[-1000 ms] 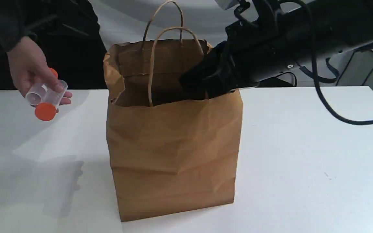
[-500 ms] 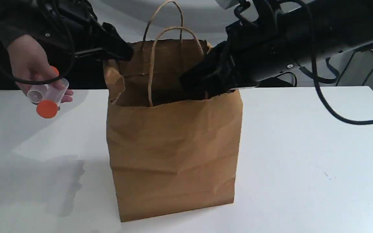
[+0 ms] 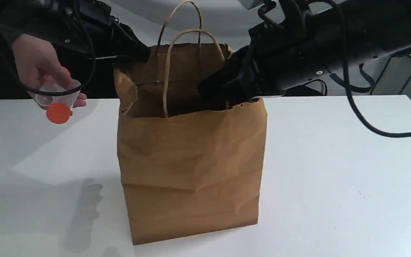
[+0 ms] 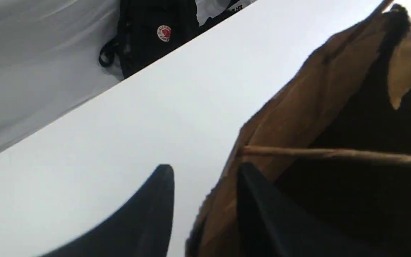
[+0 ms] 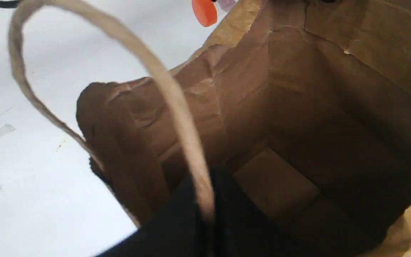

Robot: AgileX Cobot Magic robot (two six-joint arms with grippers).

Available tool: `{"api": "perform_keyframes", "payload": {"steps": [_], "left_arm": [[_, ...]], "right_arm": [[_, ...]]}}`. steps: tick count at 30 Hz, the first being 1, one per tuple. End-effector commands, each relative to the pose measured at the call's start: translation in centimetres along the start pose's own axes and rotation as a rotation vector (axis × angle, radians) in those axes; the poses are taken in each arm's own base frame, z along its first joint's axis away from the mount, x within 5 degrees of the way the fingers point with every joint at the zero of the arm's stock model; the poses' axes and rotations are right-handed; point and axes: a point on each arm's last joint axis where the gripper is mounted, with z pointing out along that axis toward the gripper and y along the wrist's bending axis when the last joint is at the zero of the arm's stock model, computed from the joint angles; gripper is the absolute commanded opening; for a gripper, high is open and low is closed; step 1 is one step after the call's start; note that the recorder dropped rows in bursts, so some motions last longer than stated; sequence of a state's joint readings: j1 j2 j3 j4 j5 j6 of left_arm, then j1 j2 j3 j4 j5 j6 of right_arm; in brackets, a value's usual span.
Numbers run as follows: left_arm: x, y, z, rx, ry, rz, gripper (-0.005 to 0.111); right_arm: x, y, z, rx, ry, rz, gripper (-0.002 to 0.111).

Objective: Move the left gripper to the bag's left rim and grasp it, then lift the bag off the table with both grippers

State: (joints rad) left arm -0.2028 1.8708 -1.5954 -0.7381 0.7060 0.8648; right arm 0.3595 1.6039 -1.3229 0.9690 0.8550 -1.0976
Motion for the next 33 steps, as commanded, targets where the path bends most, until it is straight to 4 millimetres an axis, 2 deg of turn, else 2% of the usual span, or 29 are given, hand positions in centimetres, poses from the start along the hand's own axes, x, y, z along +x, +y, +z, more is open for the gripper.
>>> {"api": "perform_keyframes", "payload": {"steps": [1, 4, 9, 18, 22, 27, 33], "left_arm": [[0.3, -0.1, 0.9, 0.032, 0.010, -0.024, 0.041], [0.2, -0.1, 1.2, 0.040, -0.011, -0.057, 0.037], [-0.1, -0.1, 1.2, 0.039, -0.055, -0.093, 0.000], [0.8, 0.0, 2.3, 0.073, 0.005, -0.213, 0.000], [1.2, 0.1, 2.3, 0.063, 0.045, -0.259, 0.000], [2.1, 0.7, 2.3, -0.018, 0.132, -0.301, 0.000], [2.7, 0.6, 2.2, -0.019, 0.198, -0.300, 0.000]], "right_arm": [[-0.3, 0.1, -0.1, 0.000, -0.014, 0.005, 0.000], [-0.3, 0.1, -0.1, 0.000, -0.014, 0.005, 0.000], [-0.3, 0.1, -0.1, 0.000, -0.014, 0.005, 0.000], [-0.4, 0.2, -0.2, -0.005, -0.017, 0.053, 0.000], [-1.1, 0.8, -1.1, -0.014, -0.061, 0.096, 0.000], [-4.0, 2.6, -3.4, -0.102, -0.100, 0.060, 0.000], [-7.1, 3.5, -5.5, -0.104, -0.173, 0.020, 0.000]]}}
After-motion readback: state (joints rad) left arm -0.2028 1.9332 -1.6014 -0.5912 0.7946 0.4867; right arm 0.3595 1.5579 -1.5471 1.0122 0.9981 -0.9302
